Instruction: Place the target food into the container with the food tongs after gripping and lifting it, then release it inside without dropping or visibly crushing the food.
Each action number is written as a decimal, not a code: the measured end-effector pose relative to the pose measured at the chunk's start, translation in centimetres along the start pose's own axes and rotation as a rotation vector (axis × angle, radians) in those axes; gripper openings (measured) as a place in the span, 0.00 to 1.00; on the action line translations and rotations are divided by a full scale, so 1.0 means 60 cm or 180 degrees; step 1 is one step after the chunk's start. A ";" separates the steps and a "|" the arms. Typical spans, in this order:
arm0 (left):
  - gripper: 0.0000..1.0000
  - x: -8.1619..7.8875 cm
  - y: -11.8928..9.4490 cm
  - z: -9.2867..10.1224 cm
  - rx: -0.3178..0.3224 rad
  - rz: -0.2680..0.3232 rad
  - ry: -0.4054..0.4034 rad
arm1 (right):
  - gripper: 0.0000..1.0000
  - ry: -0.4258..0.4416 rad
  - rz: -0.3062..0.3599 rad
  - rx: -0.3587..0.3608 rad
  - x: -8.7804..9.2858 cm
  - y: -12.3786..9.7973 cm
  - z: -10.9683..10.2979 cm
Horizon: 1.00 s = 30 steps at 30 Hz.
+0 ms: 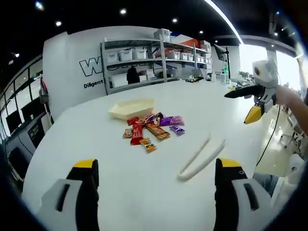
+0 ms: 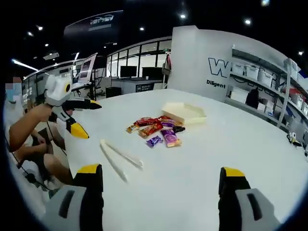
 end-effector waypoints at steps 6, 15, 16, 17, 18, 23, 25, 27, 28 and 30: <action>0.99 0.003 0.005 0.002 0.0024 -0.0024 0.0015 | 1.00 -0.0001 -0.0034 -0.0034 0.007 0.005 -0.006; 0.99 0.005 0.011 -0.002 0.0027 -0.0003 0.0020 | 0.99 0.0031 -0.0010 -0.0030 0.010 0.005 0.002; 0.99 0.006 0.012 -0.003 0.0023 0.0000 0.0019 | 0.99 0.0034 -0.0006 -0.0030 0.010 0.005 0.002; 0.99 0.008 0.013 -0.005 0.0020 0.0001 0.0012 | 0.99 0.0039 -0.0001 -0.0031 0.011 0.005 0.003; 0.99 0.008 0.013 -0.005 0.0018 0.0006 0.0008 | 0.99 0.0042 -0.0003 -0.0029 0.012 0.005 0.004; 0.99 0.011 0.015 -0.008 0.0009 -0.0002 -0.0012 | 0.99 0.0043 0.0001 -0.0018 0.014 0.006 0.008; 0.99 0.011 0.017 -0.008 0.0019 0.0009 -0.0015 | 0.99 0.0045 0.0027 -0.0016 0.013 0.007 0.008; 0.99 0.010 0.020 -0.009 0.0028 0.0026 0.0000 | 0.99 0.0045 0.0062 -0.0025 0.012 0.009 0.007; 0.99 0.010 0.022 -0.007 0.0043 0.0040 0.0012 | 0.98 0.0048 0.0080 -0.0033 0.011 0.009 0.006; 0.99 0.009 0.024 -0.006 0.0066 0.0059 0.0003 | 0.97 0.0070 0.0057 -0.0058 0.015 0.012 0.004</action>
Point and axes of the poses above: the point that each gripper's makers call its tool centre point, and the gripper's own axes: y roughly forward along the fingers, z roughly to its right, x roughly out of its underside, the point moved 6 cm from there along -y, roughly backward along the fingers, and after that the axes turned 9 degrees about x, right-handed, at the moved point
